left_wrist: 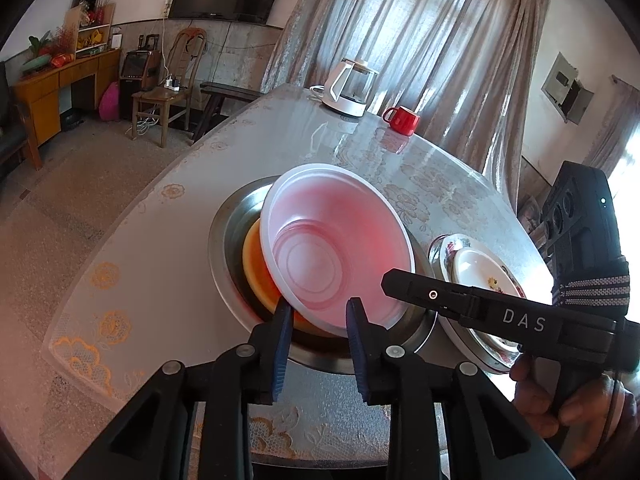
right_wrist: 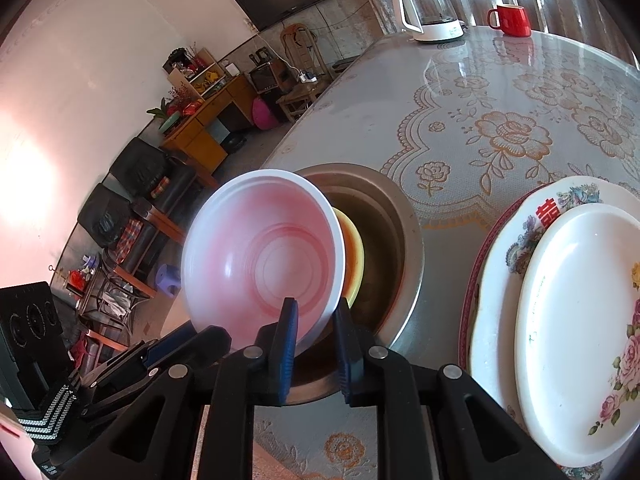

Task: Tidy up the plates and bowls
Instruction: 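Lower the red bowl into the yellow bowl and open both grippers, then move both grippers to the rim of the steel basin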

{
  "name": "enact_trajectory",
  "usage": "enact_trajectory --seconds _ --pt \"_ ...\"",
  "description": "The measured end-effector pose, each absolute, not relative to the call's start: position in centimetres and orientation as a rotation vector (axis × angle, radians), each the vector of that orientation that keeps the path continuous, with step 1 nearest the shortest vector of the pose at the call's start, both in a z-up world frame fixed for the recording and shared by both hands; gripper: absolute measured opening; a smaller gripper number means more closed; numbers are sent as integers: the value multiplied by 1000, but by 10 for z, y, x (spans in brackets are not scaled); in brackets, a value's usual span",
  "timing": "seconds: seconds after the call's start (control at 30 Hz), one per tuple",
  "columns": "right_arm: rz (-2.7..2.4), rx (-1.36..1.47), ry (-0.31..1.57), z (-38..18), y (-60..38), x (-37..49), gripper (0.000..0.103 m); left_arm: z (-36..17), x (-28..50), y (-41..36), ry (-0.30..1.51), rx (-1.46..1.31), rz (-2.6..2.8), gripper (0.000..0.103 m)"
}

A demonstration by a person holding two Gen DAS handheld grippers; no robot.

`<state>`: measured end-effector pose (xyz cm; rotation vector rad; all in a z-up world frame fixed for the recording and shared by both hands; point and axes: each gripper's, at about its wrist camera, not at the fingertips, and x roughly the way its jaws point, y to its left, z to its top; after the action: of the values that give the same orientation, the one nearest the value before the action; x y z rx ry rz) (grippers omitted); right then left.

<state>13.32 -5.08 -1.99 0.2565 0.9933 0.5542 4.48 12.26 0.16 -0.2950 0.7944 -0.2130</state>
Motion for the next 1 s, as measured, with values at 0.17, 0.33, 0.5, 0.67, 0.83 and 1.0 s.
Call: enact_trajectory --seconds 0.17,0.33,0.5,0.67,0.83,1.0 --pt "544 269 992 -19 -54 135 17 2 44 125 787 -304 -218 32" --pt "530 268 982 -18 -57 136 17 3 44 127 782 -307 -219 32" --pt "520 253 977 -17 -57 137 17 6 40 135 756 -331 -213 35" --pt "505 215 970 -14 -52 142 26 7 38 153 726 -384 -166 56" --pt "487 110 963 -12 -40 152 26 4 37 168 721 -411 -111 66" --pt "460 -50 956 -16 -20 154 18 -4 38 174 750 -417 -100 76"
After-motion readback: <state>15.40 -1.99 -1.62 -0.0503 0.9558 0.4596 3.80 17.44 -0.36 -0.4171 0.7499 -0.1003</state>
